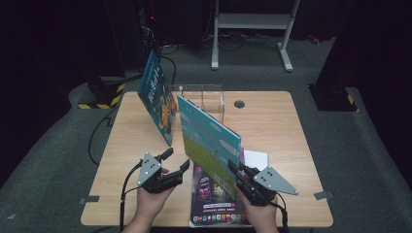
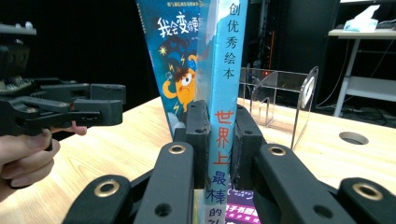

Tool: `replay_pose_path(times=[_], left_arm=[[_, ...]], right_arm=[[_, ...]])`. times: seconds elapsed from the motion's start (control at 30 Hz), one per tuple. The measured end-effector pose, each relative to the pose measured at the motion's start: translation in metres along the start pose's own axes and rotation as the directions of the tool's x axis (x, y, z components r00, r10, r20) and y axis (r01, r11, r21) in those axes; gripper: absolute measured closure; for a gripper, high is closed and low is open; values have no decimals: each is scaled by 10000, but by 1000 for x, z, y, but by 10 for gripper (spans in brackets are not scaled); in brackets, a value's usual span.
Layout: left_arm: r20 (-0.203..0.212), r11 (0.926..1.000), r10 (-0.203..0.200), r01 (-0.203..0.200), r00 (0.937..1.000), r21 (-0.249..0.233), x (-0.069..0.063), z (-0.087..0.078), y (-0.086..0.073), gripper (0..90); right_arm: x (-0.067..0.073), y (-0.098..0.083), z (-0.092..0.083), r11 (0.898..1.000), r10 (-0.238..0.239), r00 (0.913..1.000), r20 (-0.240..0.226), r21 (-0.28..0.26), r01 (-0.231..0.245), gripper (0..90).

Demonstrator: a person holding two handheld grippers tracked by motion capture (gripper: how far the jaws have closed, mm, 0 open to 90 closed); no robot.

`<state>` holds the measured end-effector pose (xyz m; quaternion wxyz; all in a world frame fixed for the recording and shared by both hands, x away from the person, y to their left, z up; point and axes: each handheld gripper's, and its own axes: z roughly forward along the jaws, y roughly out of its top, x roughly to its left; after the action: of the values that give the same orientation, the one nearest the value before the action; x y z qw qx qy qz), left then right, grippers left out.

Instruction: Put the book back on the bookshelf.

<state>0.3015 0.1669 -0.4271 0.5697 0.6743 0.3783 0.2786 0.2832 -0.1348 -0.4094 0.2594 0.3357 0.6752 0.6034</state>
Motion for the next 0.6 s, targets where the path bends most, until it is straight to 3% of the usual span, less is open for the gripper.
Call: replay_pose_path(times=[0.23,0.37,0.6], left_arm=[[234,9997,97,-91,9997,-220,-10,2,4,236],[242,9980,201,-186,9995,-607,-13,-3,6,240],[452,9974,105,-72,9989,-715,-16,-6,13,242]], right_arm=[[13,-5,1,9989,-428,9986,315,-160,433,791],[18,-8,1,9948,-990,9935,568,-171,1001,773],[21,-11,1,9942,-1031,9924,677,-230,1049,766]])
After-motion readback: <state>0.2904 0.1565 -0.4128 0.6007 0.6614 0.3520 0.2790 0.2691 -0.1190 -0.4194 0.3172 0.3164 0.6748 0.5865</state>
